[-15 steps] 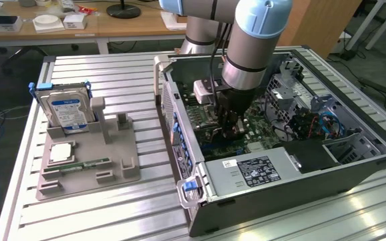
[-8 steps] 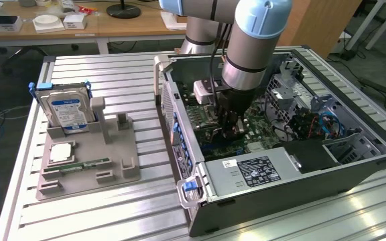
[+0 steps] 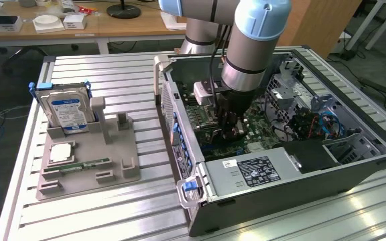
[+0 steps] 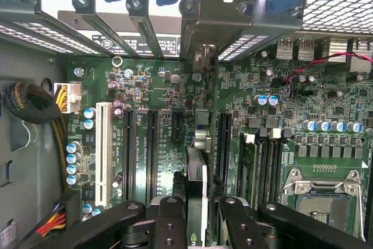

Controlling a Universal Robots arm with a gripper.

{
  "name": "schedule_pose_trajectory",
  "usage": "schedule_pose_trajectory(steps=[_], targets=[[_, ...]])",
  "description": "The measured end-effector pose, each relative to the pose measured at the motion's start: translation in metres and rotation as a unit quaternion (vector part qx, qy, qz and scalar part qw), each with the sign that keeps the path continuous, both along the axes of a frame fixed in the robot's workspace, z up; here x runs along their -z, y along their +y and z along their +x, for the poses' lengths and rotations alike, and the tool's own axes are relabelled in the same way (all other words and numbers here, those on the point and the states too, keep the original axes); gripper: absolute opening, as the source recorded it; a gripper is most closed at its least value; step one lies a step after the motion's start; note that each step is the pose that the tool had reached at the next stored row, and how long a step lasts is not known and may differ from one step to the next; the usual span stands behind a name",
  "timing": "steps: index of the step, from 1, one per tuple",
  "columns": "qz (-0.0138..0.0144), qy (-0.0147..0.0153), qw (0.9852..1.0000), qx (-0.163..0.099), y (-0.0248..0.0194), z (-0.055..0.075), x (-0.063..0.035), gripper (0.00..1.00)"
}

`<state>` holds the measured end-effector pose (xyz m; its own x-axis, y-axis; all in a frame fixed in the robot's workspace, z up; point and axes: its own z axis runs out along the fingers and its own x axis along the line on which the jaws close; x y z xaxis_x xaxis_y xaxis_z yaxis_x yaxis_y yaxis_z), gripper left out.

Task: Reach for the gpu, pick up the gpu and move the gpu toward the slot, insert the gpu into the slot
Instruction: 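Insert the gpu into the slot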

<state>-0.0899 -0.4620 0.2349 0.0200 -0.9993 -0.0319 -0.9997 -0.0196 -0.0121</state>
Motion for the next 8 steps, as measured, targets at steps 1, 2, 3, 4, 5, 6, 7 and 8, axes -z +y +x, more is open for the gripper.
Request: schedule_pose_trajectory(steps=[1, 2, 3, 4, 5, 6, 7, 8], targets=[[0.0000, 0.0000, 1.0000, 0.000, 0.0000, 0.0000, 0.0000, 0.26], [0.0000, 0.0000, 1.0000, 0.000, 0.0000, 0.0000, 0.0000, 0.26], [0.0001, -0.0001, 1.0000, 0.000, 0.0000, -0.0004, 0.0001, 0.26], [0.0001, -0.0003, 1.0000, 0.000, 0.0001, -0.0010, 0.0001, 0.26], [0.0002, -0.0002, 1.0000, 0.000, 0.0001, -0.0011, 0.0001, 0.26], [0.0001, -0.0002, 1.0000, 0.000, 0.0000, -0.0013, 0.0001, 0.26], [0.0001, -0.0001, 1.0000, 0.000, 0.0000, -0.0014, 0.0000, 0.26], [0.0000, -0.0001, 1.0000, 0.000, 0.0000, -0.0015, 0.0000, 0.26]])
